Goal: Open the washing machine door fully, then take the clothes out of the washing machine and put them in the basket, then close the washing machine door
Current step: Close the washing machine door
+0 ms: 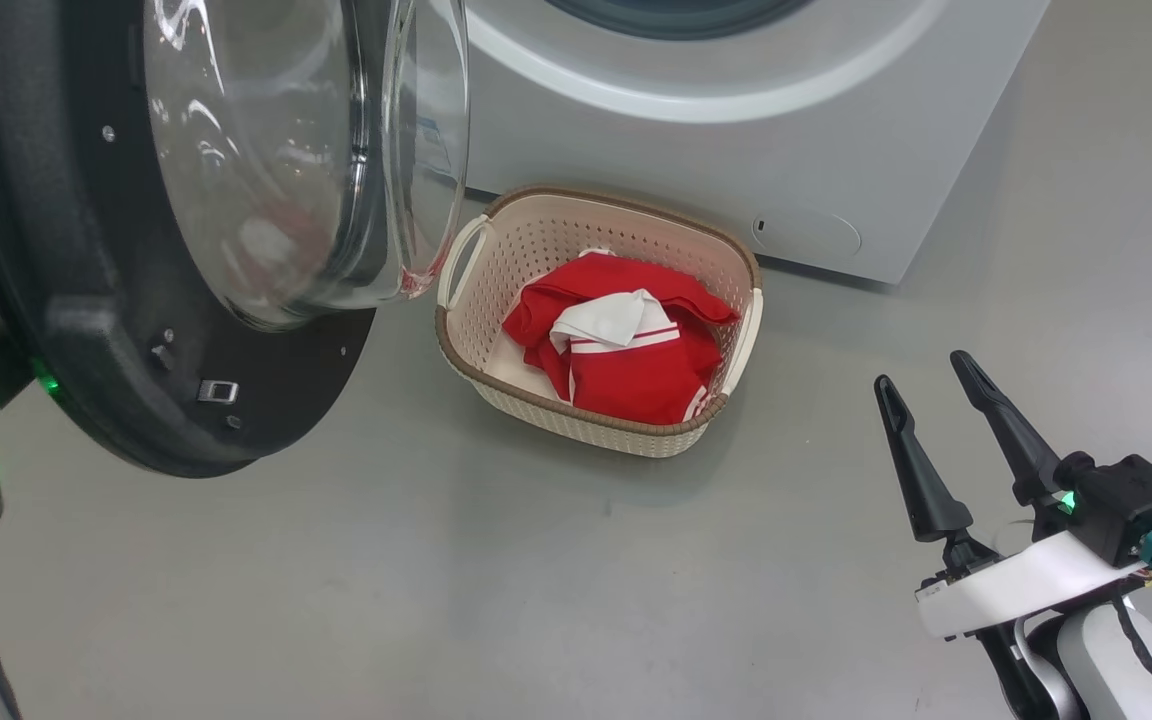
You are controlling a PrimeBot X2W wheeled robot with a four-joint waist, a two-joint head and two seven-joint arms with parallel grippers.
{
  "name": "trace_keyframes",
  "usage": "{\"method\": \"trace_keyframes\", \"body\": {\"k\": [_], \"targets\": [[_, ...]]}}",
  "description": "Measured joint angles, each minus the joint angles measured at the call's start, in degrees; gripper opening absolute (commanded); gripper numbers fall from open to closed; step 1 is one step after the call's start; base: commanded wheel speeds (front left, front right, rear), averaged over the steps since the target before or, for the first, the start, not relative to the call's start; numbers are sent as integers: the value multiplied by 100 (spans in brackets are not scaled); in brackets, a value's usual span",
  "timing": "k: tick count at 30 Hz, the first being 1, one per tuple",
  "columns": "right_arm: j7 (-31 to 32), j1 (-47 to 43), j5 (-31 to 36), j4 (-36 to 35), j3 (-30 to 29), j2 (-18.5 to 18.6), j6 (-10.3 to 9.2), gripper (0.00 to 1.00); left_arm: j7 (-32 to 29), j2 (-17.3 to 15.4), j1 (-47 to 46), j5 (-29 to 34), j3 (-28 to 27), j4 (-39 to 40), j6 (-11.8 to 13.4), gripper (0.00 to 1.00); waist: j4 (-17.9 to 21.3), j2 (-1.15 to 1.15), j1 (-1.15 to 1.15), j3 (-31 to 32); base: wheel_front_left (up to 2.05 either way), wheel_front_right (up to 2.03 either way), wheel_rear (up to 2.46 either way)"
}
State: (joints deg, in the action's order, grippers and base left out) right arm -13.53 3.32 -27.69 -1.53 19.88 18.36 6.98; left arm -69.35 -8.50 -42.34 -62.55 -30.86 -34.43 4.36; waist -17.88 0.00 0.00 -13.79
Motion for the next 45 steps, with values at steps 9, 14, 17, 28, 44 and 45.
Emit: {"method": "trace_keyframes", "body": {"k": [9,14,17,28,44,45], "targets": [[-24,-23,0,38,49,-59,0,100,-321,626,182,-354,91,357,-74,0,-85,0,0,166,0,0,0],[-24,-24,0,43,122,-133,0,100,-381,727,413,-399,133,623,-191,0,-105,0,0,221,0,0,0],[-24,-24,0,42,114,-131,0,100,-185,719,463,-343,145,834,-277,0,-108,0,0,221,0,0,0],[-41,-48,-1,125,-7,-148,-8,100,842,609,1021,779,558,1399,-1009,0,-172,0,0,331,0,0,0],[-48,-262,-3,135,-15,-291,-65,100,3091,313,2402,2296,1363,2659,-1172,0,-467,0,0,599,0,0,0],[-48,-261,-3,133,2,-312,-65,100,3284,279,2481,2316,1451,2800,-1171,0,-472,0,0,604,0,0,0]]}}
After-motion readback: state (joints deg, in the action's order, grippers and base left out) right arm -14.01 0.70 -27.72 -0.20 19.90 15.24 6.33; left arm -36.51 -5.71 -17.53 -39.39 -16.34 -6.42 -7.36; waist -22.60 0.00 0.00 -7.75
